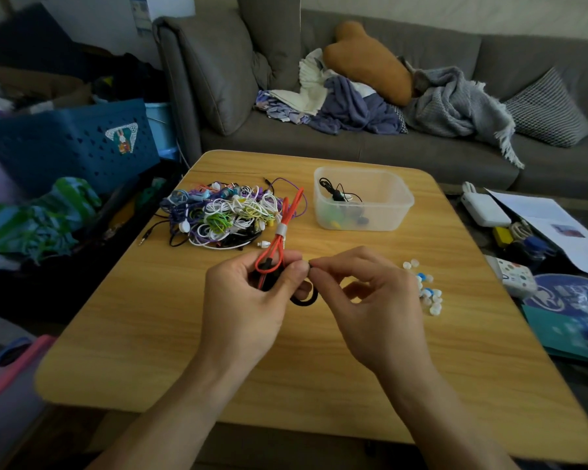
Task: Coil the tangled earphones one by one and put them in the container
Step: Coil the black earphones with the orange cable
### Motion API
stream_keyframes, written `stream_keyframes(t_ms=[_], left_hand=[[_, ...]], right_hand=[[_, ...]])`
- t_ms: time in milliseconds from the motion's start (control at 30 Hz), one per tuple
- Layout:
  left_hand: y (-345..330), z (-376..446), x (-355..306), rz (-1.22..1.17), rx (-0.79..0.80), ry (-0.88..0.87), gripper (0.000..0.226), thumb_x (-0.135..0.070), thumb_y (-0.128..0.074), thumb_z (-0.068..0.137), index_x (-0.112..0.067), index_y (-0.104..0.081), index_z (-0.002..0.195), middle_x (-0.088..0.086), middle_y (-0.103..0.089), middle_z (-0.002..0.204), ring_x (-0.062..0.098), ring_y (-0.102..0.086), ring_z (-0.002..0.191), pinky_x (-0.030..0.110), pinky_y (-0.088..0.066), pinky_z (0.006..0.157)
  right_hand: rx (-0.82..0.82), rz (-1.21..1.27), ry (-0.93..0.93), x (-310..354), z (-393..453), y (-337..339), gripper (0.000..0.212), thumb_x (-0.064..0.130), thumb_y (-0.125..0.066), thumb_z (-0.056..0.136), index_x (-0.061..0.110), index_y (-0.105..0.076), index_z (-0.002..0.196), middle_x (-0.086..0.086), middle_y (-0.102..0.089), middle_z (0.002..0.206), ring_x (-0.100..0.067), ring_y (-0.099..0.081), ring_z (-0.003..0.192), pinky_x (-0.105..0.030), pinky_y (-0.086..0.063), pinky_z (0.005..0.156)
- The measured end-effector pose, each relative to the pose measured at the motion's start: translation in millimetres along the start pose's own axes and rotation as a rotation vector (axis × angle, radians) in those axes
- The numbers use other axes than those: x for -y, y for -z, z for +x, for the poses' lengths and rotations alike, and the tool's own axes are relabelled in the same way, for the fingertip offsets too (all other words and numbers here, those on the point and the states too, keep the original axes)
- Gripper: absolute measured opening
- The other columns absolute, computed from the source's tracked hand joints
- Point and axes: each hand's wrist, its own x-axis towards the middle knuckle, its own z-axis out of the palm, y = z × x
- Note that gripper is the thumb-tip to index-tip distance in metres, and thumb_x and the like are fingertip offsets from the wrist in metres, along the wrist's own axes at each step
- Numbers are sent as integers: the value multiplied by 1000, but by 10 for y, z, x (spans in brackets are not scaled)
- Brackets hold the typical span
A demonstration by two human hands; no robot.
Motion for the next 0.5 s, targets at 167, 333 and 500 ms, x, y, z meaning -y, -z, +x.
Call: stream_keyframes(t_ms=[167, 333, 500], left_hand=[[33, 17, 14, 29, -3, 24, 7, -7, -74, 81, -12, -72, 86, 3, -72, 65, 16, -69, 58, 23, -57, 60], [68, 17, 48, 72, -28, 6, 5, -10, -72, 84, -15, -72, 83, 4, -70, 62, 16, -67, 55, 25, -57, 58], [63, 47, 70, 161, 11, -52, 6, -13, -75, 82, -15, -74, 87, -2, -72, 68, 9, -69, 58, 17, -53, 54]], right_hand=[[27, -98, 165, -7, 5, -15, 9, 15, -78, 83, 20, -81, 90, 11, -67, 81, -3, -64, 73, -18, -51, 61], [72, -33, 85, -8, 11, -92, 17, 12, -81, 80, 24, -81, 92, 11, -71, 79, -8, -64, 63, -24, -52, 54], [130, 272, -282, -10, -18, -66, 18, 15, -82, 76, 15, -80, 94, 6, -76, 72, 0, -59, 52, -14, -47, 53]])
